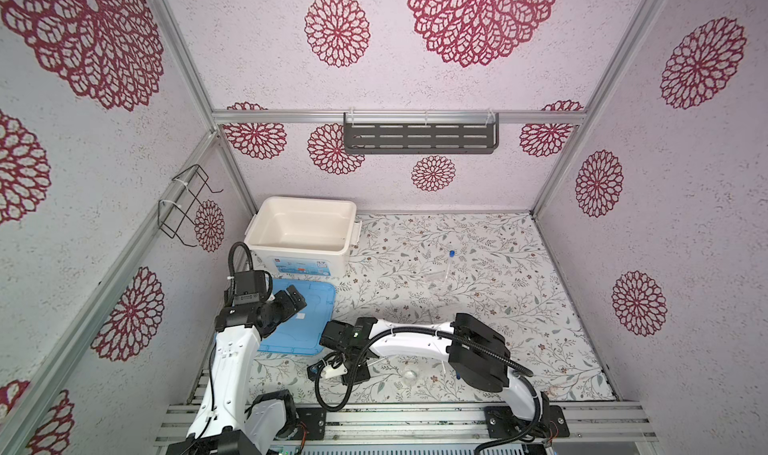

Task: Organize the chemistry lab equipment
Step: 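Move the right gripper back and grasp the second blue-capped test tube, then lift the second test tube with the right gripper and carry it beside the first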

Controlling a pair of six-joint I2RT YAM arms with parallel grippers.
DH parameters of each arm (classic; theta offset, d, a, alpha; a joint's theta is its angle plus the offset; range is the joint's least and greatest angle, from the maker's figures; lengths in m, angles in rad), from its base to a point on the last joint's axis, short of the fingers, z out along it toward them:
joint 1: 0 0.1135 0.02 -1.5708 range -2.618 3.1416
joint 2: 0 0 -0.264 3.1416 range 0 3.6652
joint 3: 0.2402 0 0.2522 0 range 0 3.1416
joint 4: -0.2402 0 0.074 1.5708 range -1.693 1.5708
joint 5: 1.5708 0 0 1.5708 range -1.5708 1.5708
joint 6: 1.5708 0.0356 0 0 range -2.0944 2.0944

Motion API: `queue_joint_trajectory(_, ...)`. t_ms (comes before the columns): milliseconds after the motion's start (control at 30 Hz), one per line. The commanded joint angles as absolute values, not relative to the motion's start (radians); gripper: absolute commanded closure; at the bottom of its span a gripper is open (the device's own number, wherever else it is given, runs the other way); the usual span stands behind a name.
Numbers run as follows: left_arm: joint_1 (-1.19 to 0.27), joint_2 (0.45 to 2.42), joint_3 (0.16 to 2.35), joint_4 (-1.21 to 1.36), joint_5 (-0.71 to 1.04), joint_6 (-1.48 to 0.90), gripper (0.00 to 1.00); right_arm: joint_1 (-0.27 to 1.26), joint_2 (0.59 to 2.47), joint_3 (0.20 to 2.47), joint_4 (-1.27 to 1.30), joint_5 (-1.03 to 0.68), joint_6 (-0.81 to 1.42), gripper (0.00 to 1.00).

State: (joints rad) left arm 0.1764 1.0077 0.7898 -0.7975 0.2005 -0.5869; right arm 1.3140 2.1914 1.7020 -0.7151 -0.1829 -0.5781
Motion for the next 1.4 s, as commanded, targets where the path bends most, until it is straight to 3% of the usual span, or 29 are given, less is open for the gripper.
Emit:
queue_joint_trajectory(0,0.178,0.981,0.78,-0.777,0.197,-0.586,0.03,1.318,2.163,1.69,-0.723,-0.164,-0.577,0.66)
queue_joint_trajectory(233,0.176,0.947,0.777,-0.781,0.172,-0.592,0.03,1.318,2.16,1.7,-0.707,-0.154,-0.574,0.76)
queue_joint_trajectory(667,0.178,0.902,0.775,-0.784,0.141,-0.598,0.03,1.304,2.017,1.638,-0.556,-0.111,-0.448,0.77)
queue_joint_trajectory(900,0.175,0.902,0.772,-0.779,0.141,-0.603,0.03,1.219,1.801,1.402,-0.186,-0.141,-0.265,0.77)
queue_joint_trajectory(1200,0.175,0.911,0.768,-0.775,0.149,-0.602,0.03,1.095,1.5,1.046,0.314,-0.025,-0.079,0.79)
queue_joint_trajectory(1367,0.173,0.917,0.767,-0.776,0.149,-0.605,0.03,1.039,1.374,0.908,0.46,0.066,-0.052,0.79)
